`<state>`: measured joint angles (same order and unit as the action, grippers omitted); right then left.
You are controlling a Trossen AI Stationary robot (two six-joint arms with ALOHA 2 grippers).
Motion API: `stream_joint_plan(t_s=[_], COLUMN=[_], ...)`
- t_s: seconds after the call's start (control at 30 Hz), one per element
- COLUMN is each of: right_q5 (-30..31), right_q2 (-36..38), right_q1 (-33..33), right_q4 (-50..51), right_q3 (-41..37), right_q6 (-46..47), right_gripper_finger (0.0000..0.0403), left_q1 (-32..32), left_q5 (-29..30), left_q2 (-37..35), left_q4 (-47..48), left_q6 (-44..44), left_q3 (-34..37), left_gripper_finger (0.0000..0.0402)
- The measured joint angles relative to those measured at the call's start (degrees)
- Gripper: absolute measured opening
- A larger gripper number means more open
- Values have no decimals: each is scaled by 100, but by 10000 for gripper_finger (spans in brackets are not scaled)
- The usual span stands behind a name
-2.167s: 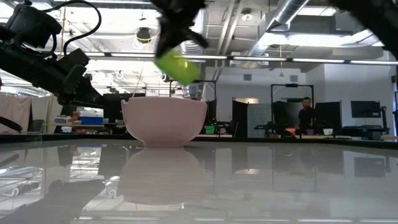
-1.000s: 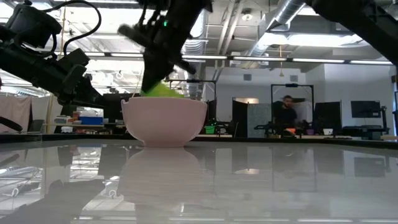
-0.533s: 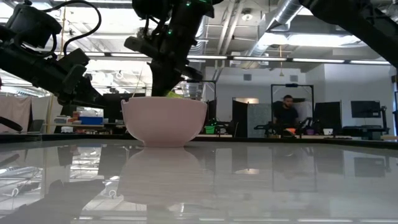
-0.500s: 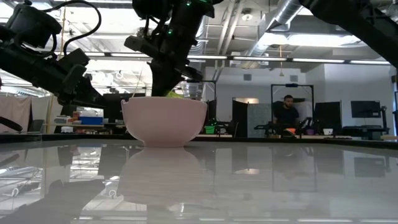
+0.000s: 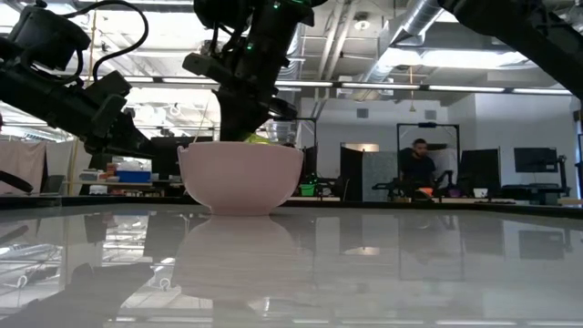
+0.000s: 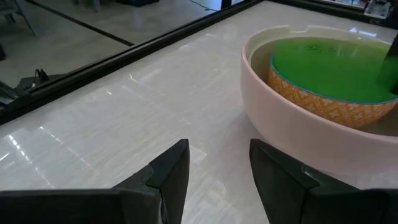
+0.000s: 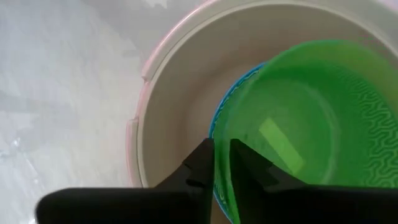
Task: Nest bowls inside each other
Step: Stack the green bowl on top of the blue patterned bowl, then return to Home Position
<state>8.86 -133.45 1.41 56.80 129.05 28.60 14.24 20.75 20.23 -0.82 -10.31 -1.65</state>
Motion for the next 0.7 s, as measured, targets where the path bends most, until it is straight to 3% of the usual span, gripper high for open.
stream_joint_plan(t_s=[0.27, 0.43, 0.7], right_q5=[2, -120, -122], right_q2=[0, -1, 209], right_q1=[0, 2, -31], right_q4=[125, 499, 924], right_q3=[5, 393, 576], right_q6=[-206, -558, -1061], right_gripper_finger=[125, 154, 161], left_q1=[0, 0, 0], left_q5=[-1, 0, 0], left_q2=[-2, -1, -1], left_q4=[0, 0, 0], left_q6=[0, 0, 0], left_q3=[1, 0, 2], left_gripper_finger=[158, 158, 158])
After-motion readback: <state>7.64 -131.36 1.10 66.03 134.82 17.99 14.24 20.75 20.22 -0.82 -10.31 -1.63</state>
